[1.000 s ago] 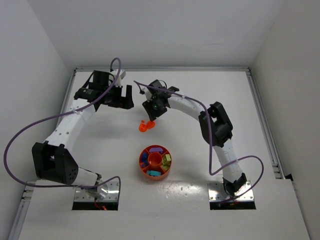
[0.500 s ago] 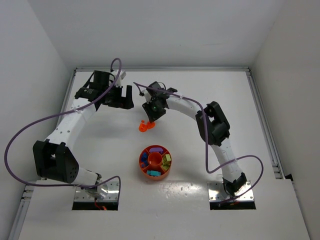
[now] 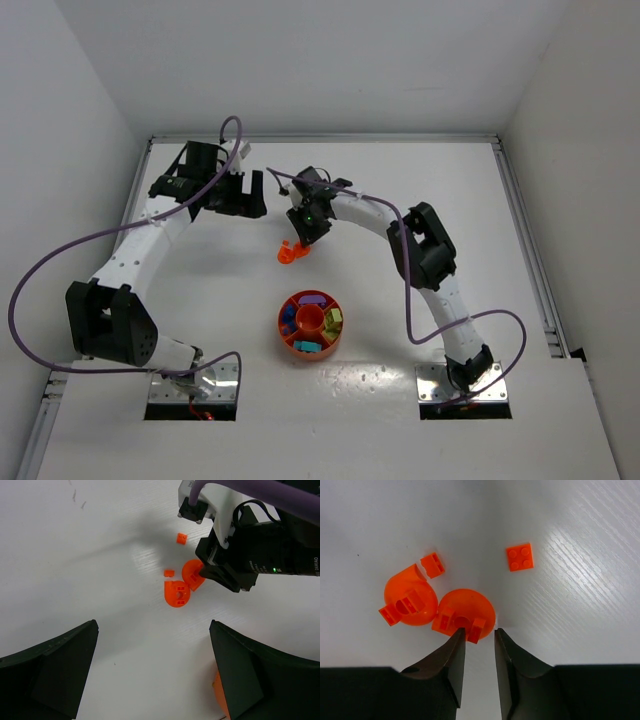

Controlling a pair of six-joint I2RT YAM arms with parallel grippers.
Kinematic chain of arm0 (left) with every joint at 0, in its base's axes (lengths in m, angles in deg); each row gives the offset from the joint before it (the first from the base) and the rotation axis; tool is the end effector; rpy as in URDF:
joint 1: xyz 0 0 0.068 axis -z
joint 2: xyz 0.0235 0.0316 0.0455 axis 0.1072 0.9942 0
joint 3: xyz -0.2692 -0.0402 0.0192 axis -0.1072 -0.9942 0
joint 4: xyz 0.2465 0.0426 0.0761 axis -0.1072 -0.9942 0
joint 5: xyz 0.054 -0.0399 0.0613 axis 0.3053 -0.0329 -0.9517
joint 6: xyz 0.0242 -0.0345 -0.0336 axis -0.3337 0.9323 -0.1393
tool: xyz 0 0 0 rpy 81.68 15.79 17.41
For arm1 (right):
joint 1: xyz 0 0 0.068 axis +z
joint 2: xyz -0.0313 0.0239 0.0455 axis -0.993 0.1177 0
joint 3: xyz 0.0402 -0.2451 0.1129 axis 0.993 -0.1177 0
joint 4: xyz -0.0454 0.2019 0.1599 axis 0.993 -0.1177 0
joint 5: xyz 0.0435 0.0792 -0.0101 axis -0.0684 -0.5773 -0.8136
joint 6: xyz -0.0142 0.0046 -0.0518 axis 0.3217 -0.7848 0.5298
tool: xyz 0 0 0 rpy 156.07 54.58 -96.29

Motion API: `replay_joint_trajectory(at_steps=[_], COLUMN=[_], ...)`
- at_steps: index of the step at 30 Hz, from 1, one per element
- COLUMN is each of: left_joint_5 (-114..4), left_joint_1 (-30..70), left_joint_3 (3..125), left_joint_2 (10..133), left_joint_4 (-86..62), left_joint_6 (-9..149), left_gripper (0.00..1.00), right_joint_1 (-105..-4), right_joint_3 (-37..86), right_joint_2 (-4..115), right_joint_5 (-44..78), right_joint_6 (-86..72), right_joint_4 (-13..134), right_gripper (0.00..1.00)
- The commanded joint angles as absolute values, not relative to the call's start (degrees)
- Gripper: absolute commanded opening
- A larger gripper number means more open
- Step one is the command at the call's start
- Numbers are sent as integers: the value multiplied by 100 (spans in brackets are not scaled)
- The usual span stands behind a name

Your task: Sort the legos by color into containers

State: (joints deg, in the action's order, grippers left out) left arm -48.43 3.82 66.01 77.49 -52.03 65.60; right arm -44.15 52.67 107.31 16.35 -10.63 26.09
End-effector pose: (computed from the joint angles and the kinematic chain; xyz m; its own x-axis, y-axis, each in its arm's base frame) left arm 0.3021 -0.0623 0.3240 -0.7429 0.0008 -0.6695 0.2452 0.9308 -0.2710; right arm 0.3771 0.3128 0.1428 -0.8072 -0.4270 -0.4075 -0.5354 0.8204 0.2009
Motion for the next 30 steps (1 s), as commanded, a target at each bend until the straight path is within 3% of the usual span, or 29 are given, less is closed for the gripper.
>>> replay_joint_trajectory(at_steps=[1,15,30], left_joint_5=[-4817,-4711,-4764], left_joint_1=[307,307,255], left_joint_3=[6595,6595,6490], left_joint_2=[7712,7712,7607], left_joint_4=[-5048,-5048,-4890], left_joint_6=[6618,6565,6512], left_gripper=[100,100,100], right_joint_1=[-4439,-4492,-4545], right_joint_3=[5486,5486,4457], right_joint_2=[10775,10654,8668], right_joint_5=[1650,1711,1764], right_joint_6=[-1111,-892,48], right_joint_4=[2737,2737,2553], right_gripper=[29,1,0])
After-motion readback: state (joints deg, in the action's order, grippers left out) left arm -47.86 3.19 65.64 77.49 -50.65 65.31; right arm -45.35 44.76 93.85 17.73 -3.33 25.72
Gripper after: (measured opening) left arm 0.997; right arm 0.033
